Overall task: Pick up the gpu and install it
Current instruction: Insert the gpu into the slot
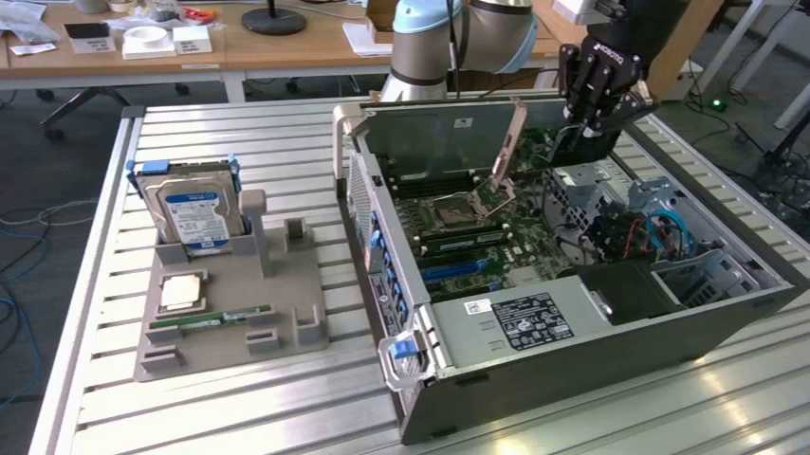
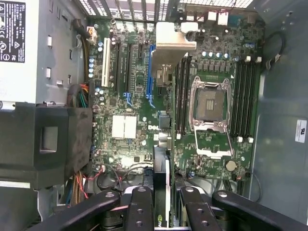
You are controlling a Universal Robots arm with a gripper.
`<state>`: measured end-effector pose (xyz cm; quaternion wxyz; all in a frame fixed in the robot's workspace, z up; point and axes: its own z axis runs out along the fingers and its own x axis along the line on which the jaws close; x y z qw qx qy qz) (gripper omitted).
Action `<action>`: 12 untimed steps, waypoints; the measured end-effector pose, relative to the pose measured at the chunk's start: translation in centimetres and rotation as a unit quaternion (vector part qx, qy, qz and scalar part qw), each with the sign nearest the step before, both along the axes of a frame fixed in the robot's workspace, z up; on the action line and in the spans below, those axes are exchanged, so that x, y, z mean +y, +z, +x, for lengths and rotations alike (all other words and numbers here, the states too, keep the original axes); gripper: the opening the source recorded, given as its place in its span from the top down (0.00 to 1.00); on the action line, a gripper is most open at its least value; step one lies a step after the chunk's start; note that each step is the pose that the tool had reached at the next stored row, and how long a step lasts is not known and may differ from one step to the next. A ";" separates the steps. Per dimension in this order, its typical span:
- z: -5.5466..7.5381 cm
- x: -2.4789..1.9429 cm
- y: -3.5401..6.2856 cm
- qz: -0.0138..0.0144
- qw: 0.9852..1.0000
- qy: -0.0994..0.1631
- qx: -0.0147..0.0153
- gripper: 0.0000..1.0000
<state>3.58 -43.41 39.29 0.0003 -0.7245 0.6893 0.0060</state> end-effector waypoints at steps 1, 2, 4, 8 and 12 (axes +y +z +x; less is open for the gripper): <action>-0.2 0.00 0.00 0.000 1.000 0.000 0.000 0.74; -0.4 0.00 0.00 0.000 1.000 0.000 -0.001 0.74; -0.8 0.00 -0.01 0.000 1.000 0.000 -0.002 0.74; -1.1 0.01 -0.06 0.000 1.000 0.000 -0.002 0.74; -1.4 0.00 -0.34 0.000 1.000 0.000 -0.004 0.74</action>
